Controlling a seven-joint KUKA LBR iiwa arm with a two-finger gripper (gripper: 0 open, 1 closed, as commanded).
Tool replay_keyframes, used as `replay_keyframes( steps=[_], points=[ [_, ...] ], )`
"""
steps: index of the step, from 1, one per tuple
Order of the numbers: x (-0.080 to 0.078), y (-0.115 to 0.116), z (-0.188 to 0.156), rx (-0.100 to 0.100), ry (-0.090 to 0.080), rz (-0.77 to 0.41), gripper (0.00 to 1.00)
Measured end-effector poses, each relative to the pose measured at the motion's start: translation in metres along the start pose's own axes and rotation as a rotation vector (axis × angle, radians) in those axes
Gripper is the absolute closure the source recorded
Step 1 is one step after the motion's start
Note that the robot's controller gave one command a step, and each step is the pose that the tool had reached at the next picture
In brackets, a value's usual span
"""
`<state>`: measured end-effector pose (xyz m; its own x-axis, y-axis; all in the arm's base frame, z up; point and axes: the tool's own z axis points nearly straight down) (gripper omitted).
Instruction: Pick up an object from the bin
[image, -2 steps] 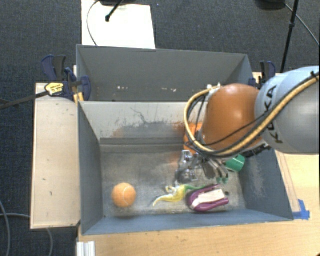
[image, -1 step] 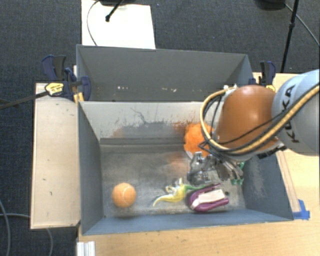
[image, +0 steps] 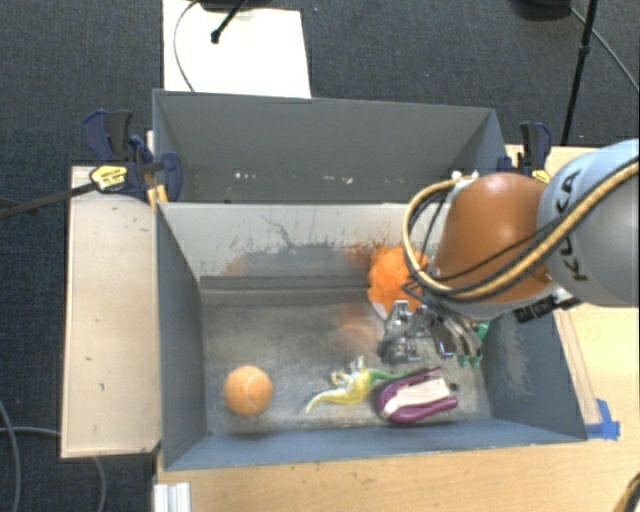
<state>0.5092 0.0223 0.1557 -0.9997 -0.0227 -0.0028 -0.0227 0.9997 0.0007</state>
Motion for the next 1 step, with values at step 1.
replay_keyframes(
  steps=[1],
  points=[
    [0.0249,-0.0463,-0.0117,-0.001,0.005,-0.231,1.00]
  ],
)
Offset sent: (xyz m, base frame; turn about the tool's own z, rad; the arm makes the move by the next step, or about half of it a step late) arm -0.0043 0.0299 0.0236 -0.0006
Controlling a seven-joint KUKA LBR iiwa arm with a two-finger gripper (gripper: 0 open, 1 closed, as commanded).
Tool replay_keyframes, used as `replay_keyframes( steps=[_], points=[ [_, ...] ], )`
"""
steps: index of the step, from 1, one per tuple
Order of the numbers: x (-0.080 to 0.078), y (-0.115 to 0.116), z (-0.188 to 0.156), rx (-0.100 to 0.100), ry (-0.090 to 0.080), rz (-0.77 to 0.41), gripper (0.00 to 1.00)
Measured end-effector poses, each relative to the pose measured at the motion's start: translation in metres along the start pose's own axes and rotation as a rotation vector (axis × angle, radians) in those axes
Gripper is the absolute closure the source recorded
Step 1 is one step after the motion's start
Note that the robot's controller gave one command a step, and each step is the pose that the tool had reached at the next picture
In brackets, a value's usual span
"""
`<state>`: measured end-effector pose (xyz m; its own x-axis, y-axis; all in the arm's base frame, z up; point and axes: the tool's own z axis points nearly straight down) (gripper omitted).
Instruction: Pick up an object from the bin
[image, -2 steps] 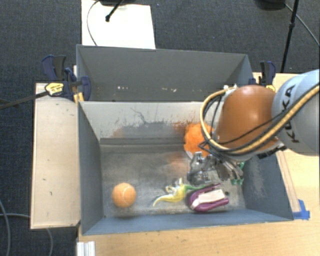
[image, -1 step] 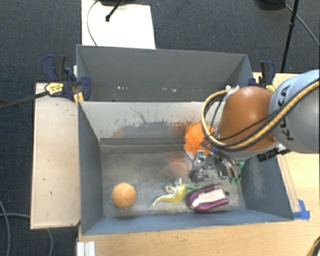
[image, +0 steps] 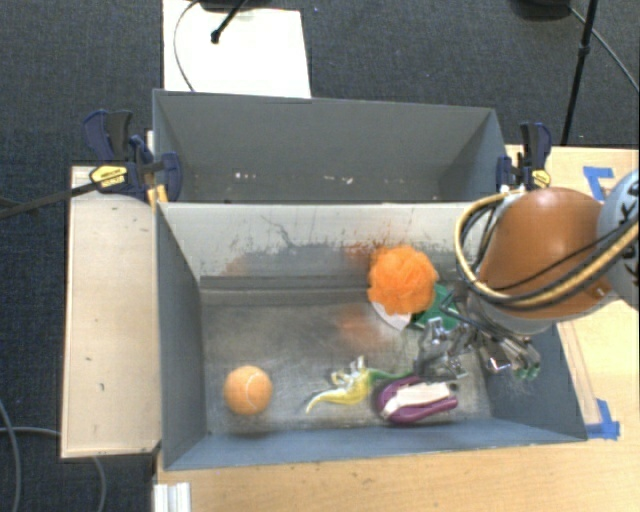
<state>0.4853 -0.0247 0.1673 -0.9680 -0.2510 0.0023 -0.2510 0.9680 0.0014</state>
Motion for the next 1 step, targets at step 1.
replay_keyframes(
  steps=[1],
  points=[
    [-0.0392,0.0701,-0.0125,0.000,-0.006,0.230,0.00]
  ],
)
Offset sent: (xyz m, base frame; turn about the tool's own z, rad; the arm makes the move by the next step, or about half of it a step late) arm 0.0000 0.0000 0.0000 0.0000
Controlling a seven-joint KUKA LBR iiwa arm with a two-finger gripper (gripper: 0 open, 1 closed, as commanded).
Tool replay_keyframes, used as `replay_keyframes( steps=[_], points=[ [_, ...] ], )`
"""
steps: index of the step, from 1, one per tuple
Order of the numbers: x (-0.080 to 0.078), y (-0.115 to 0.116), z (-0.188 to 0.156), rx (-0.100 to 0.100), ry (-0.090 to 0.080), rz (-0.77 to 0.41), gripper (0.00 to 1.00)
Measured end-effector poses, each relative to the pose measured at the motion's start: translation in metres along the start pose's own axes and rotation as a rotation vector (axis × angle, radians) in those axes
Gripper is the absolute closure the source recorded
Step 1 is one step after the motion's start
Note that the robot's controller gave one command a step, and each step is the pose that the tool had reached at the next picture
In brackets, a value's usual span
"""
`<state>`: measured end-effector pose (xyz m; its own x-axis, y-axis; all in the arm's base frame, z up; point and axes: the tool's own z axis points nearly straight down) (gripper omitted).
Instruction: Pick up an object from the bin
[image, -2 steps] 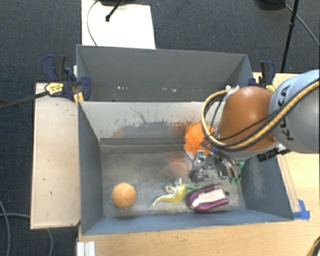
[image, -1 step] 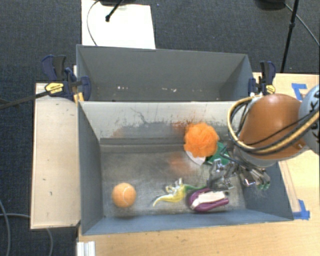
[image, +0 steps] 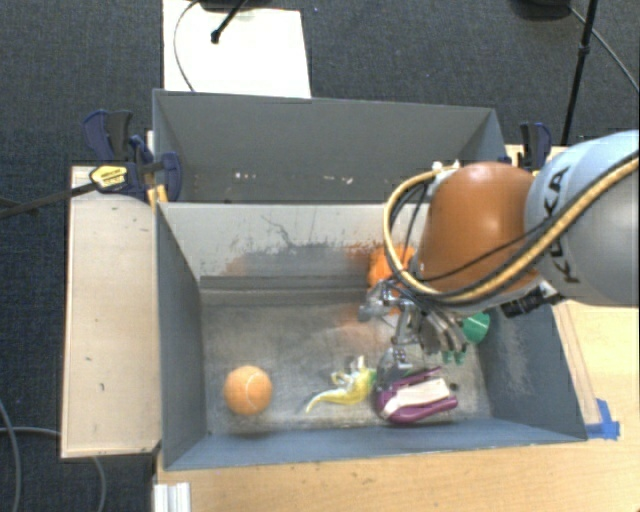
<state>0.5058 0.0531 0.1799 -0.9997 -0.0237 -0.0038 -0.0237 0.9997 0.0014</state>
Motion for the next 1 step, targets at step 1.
replay_keyframes(
  steps=[1],
  points=[
    [0.0000,-0.0006,0.0001,0.000,0.000,0.002,0.00]
  ],
)
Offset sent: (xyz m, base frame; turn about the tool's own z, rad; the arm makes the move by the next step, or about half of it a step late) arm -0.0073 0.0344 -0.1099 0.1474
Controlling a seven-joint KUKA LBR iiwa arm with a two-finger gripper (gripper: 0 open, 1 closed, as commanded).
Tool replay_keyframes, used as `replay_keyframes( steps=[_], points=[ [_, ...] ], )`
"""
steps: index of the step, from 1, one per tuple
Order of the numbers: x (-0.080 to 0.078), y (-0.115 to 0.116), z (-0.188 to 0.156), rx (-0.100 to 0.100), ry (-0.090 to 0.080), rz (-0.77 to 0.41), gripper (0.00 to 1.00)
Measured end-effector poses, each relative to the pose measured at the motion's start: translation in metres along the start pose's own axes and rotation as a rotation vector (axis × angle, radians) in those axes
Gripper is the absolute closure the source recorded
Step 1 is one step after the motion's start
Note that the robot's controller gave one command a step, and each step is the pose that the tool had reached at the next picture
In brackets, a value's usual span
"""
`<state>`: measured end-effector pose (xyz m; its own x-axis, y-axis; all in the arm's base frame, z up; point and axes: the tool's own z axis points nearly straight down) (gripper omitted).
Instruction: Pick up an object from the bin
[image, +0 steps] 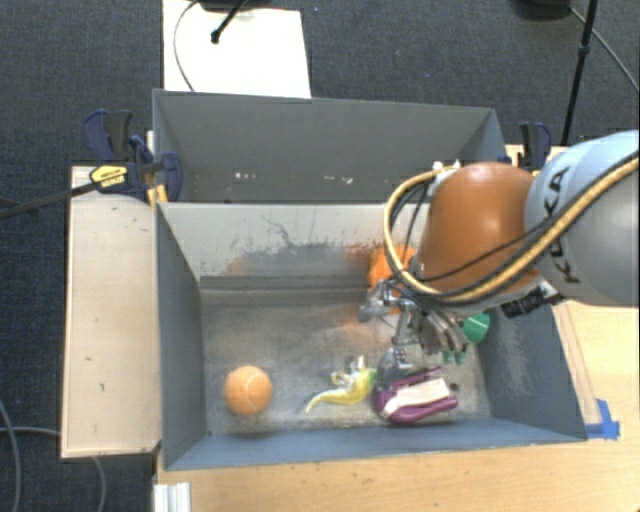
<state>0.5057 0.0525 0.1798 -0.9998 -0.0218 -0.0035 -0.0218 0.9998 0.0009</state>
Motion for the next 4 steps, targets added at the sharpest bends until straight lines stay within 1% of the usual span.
replay_keyframes(
  steps=[1,2,3,4],
  points=[
    [0.000,0.012,0.038,0.000,-0.007,0.055,0.00],
    [0.007,-0.020,0.088,-0.002,-0.001,0.046,0.00],
    [0.020,0.041,0.106,-0.003,-0.007,0.150,1.00],
    [0.020,0.041,0.106,-0.003,-0.007,0.151,1.00]
  ],
)
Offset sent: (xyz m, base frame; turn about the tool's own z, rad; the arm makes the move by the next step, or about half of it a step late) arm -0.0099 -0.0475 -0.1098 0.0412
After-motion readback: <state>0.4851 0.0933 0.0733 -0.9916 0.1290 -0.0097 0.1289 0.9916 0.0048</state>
